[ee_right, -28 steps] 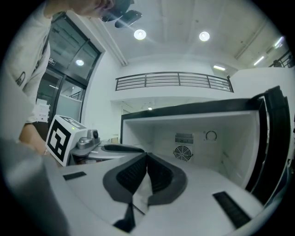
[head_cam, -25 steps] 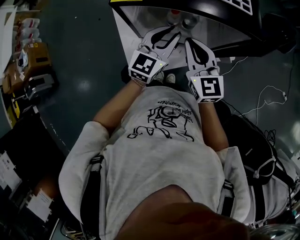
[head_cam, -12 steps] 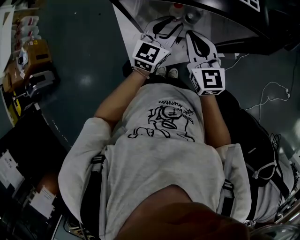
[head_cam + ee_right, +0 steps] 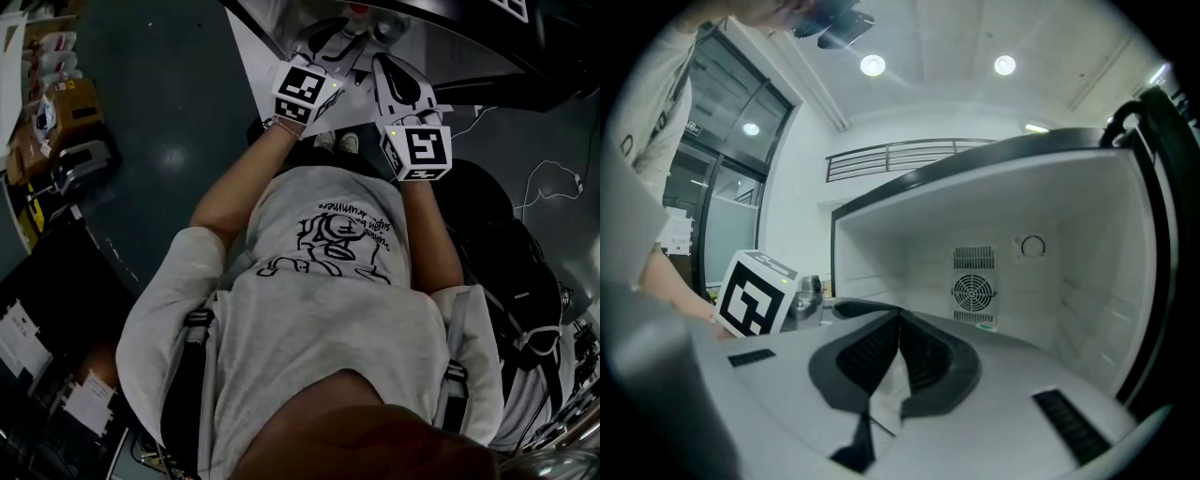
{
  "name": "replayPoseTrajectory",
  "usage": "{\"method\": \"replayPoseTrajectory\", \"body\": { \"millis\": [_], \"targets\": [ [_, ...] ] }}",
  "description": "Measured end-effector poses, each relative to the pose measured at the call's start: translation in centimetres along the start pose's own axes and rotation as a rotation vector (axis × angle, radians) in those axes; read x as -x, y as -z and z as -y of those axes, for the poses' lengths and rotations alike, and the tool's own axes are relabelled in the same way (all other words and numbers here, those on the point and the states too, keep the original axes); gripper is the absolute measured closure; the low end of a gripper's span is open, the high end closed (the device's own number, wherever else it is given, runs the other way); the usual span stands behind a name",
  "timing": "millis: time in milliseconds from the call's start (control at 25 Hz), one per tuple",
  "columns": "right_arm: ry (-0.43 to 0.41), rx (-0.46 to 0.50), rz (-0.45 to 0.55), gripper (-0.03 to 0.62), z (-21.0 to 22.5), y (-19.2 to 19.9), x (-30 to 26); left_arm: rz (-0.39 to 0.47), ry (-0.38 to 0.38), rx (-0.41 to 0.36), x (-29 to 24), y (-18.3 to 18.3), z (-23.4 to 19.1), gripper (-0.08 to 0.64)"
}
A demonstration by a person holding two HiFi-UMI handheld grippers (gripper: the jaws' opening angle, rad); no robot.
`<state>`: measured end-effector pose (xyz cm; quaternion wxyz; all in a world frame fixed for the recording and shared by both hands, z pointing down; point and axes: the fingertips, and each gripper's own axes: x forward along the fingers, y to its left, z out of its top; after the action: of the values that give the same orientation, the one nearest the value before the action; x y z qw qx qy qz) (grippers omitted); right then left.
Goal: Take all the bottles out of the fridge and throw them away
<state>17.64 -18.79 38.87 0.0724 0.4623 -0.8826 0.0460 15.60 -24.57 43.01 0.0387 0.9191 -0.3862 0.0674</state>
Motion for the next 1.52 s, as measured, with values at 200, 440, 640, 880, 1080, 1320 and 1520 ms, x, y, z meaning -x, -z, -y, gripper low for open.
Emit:
{"method": "replayPoseTrajectory", "body": {
  "millis": [200,440,640,880,1080,1320,1520],
  "targets": [
    [-0.006,-0.012,-0.008,0.583,0.2,0.9,-0.9,-0.034,-0.005,-0.003,-1.2,1.3,-0.7,0.413],
    [-0.007,-0.022,-0.011,0.583,0.5,1.5,-1.3,-0.048,-0.015,0.005,-2.7,2.9,-1.7,0.391],
    [-0.007,-0.022,-0.017,0.583,1.1,2.0,-1.6,-0.062,-0.021,0.002,-4.3,4.0,-2.2,0.370],
    [-0.005,-0.026,-0.023,0.582,1.7,2.3,-2.0,-0.060,-0.035,0.006,-5.3,4.4,-2.9,0.344],
    [-0.001,-0.029,-0.021,0.583,1.8,1.9,-2.1,-0.060,-0.040,0.009,-6.1,4.4,-3.4,0.327],
    [0.005,-0.031,-0.024,0.583,1.7,2.1,-2.1,-0.062,-0.047,-0.003,-6.9,4.4,-3.8,0.311],
    [0.010,-0.033,-0.026,0.583,1.9,2.2,-1.9,-0.058,-0.039,-0.010,-7.5,4.1,-4.0,0.311]
  ]
}}
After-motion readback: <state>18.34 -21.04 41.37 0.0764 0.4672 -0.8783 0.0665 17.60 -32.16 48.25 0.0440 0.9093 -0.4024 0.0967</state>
